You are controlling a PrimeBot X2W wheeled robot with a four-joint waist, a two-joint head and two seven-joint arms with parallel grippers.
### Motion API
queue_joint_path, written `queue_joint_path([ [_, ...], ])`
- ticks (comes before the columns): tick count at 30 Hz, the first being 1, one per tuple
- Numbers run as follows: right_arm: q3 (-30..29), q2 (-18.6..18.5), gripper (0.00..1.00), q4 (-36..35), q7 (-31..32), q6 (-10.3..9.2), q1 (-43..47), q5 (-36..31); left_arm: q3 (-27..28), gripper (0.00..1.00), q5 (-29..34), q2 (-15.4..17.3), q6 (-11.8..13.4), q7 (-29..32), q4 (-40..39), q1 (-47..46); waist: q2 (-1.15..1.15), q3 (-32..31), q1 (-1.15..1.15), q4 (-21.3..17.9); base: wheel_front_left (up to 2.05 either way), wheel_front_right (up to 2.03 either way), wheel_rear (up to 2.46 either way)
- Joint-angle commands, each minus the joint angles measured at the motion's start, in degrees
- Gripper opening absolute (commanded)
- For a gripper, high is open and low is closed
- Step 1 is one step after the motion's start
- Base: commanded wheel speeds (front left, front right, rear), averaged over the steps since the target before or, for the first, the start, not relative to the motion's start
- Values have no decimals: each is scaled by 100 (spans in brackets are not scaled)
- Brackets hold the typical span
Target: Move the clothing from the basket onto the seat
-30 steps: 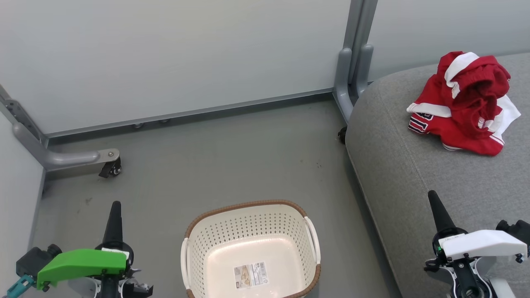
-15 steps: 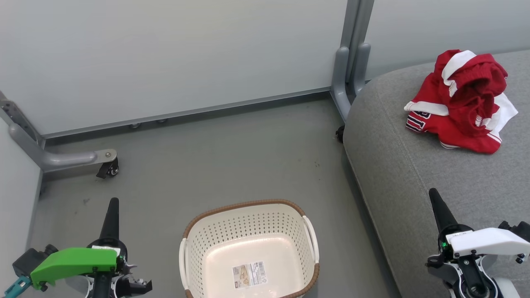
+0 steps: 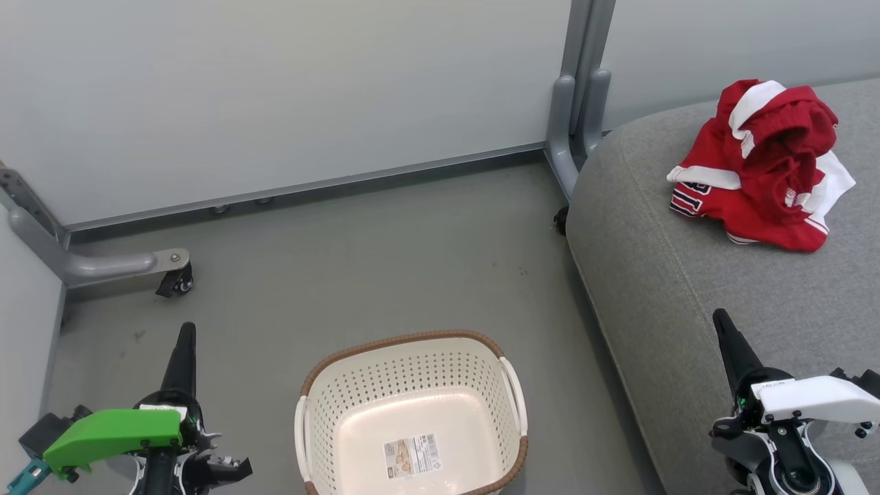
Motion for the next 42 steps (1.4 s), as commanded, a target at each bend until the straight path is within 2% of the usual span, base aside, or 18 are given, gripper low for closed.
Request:
queue_joint_path([
  [1,-28,-35,0,0,43,1,-80,135,39,0,-145,17,-52,40,-24,-119,0,2,0,-5,0,0,0],
  [21,-95,-41,0,36,248,0,-117,911,126,0,-903,17,-92,248,-18,-164,0,26,0,-71,0,0,0],
  [42,-93,-41,0,35,244,0,-116,886,122,0,-879,17,-86,244,-18,-157,0,26,0,-71,0,0,0],
])
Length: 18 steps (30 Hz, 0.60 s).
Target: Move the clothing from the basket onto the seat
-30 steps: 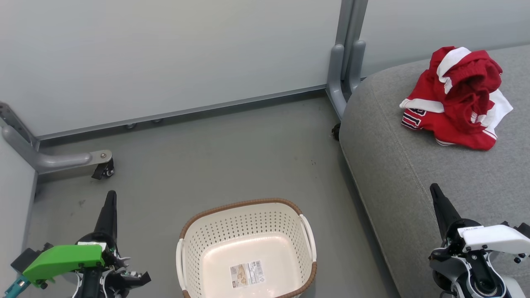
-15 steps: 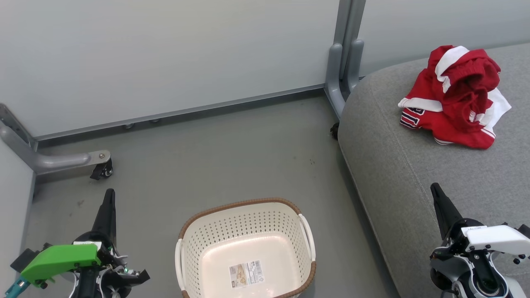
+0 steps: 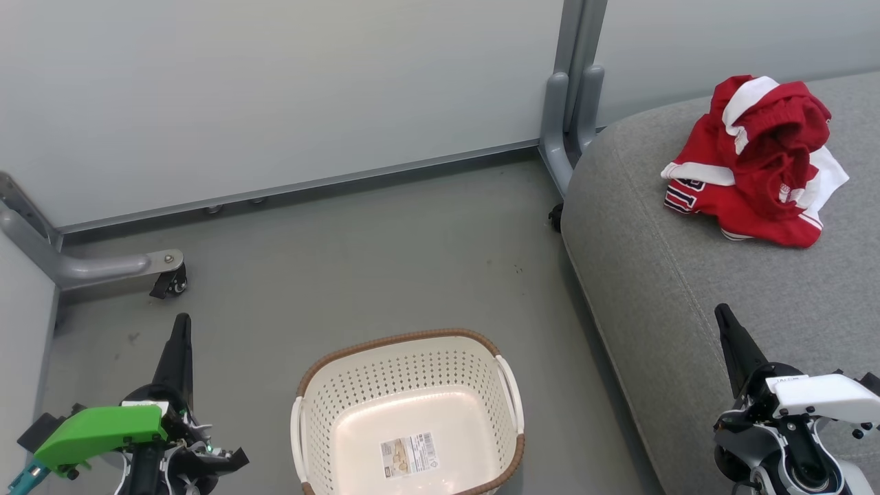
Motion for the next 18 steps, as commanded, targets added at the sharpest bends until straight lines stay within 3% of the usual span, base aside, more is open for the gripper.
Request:
queue_joint_path([
  [1,-14,-34,0,9,21,0,-53,15,16,0,-13,17,-18,25,-7,-75,0,0,0,0,0,0,0],
  [18,-14,-34,0,8,21,0,-53,15,16,0,-14,17,-18,25,-7,-75,0,0,0,0,0,0,0],
])
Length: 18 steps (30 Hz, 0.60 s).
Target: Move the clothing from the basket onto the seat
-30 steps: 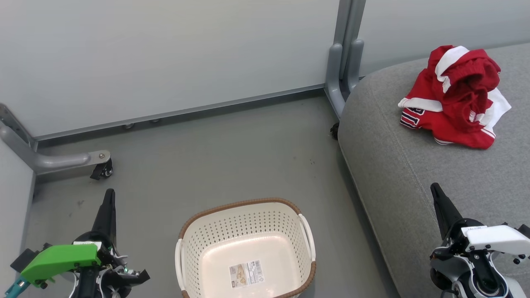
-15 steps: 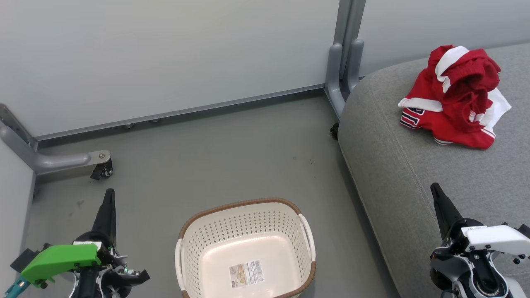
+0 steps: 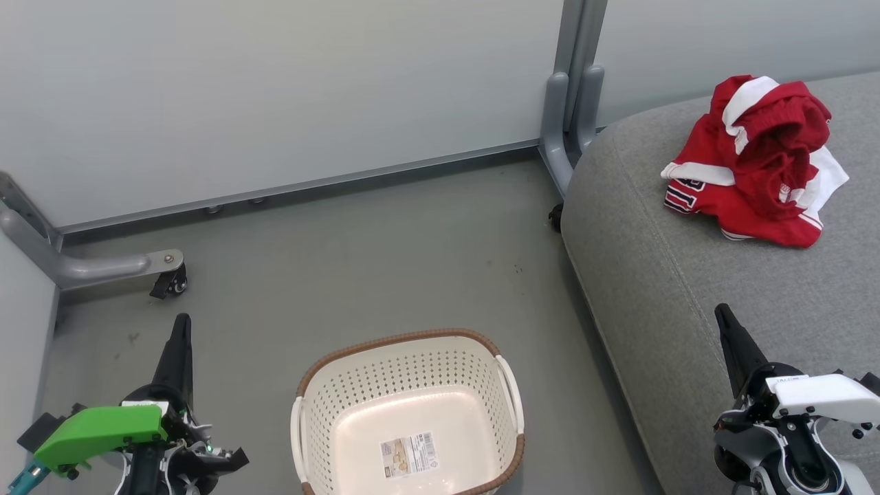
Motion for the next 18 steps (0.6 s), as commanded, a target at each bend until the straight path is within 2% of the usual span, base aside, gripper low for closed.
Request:
queue_joint_path([
  [1,-14,-34,0,7,21,0,-53,15,16,0,-14,17,-18,25,-7,-75,0,0,0,0,0,0,0],
  [18,-14,-33,0,7,21,0,-52,15,15,0,-13,17,-18,25,-7,-75,0,0,0,0,0,0,0],
])
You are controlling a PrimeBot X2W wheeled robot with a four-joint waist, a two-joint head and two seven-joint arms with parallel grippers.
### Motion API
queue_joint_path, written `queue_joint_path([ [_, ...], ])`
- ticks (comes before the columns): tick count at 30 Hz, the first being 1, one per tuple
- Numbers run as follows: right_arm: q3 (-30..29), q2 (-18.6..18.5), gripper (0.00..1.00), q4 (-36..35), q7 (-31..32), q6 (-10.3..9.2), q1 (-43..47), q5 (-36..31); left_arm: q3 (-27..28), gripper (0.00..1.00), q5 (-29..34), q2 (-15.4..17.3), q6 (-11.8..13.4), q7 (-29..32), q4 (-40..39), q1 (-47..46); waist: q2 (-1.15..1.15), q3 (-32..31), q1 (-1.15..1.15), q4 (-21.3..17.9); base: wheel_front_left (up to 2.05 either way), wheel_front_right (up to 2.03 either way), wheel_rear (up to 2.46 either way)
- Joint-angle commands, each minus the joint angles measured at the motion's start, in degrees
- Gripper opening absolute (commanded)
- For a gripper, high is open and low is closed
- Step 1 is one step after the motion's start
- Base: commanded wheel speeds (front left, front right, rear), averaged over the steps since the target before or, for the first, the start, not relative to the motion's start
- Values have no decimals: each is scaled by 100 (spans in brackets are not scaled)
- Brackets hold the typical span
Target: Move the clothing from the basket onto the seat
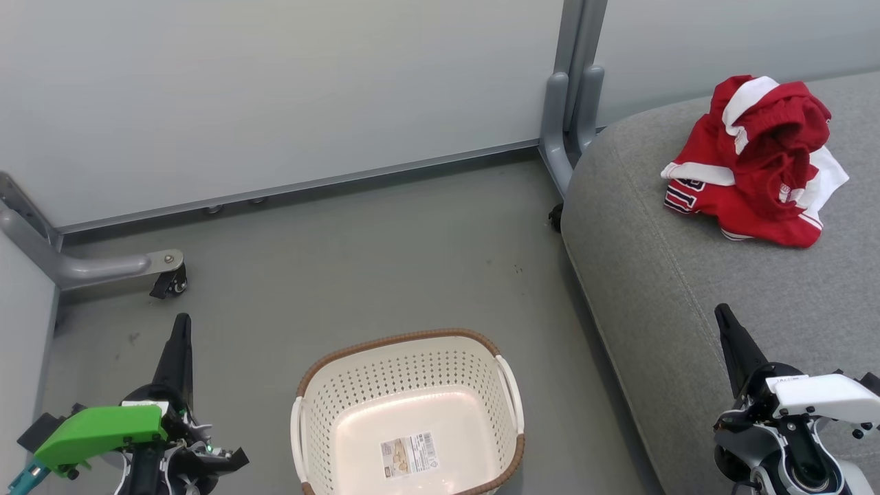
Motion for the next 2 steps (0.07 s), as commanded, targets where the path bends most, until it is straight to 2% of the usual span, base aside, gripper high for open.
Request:
queue_joint_path([
  [1,-14,-32,0,7,21,0,-52,15,14,0,-13,17,-18,25,-7,-75,0,0,0,0,0,0,0],
  [2,-14,-32,0,7,21,0,-52,15,14,0,-13,17,-18,25,-7,-75,0,0,0,0,0,0,0],
])
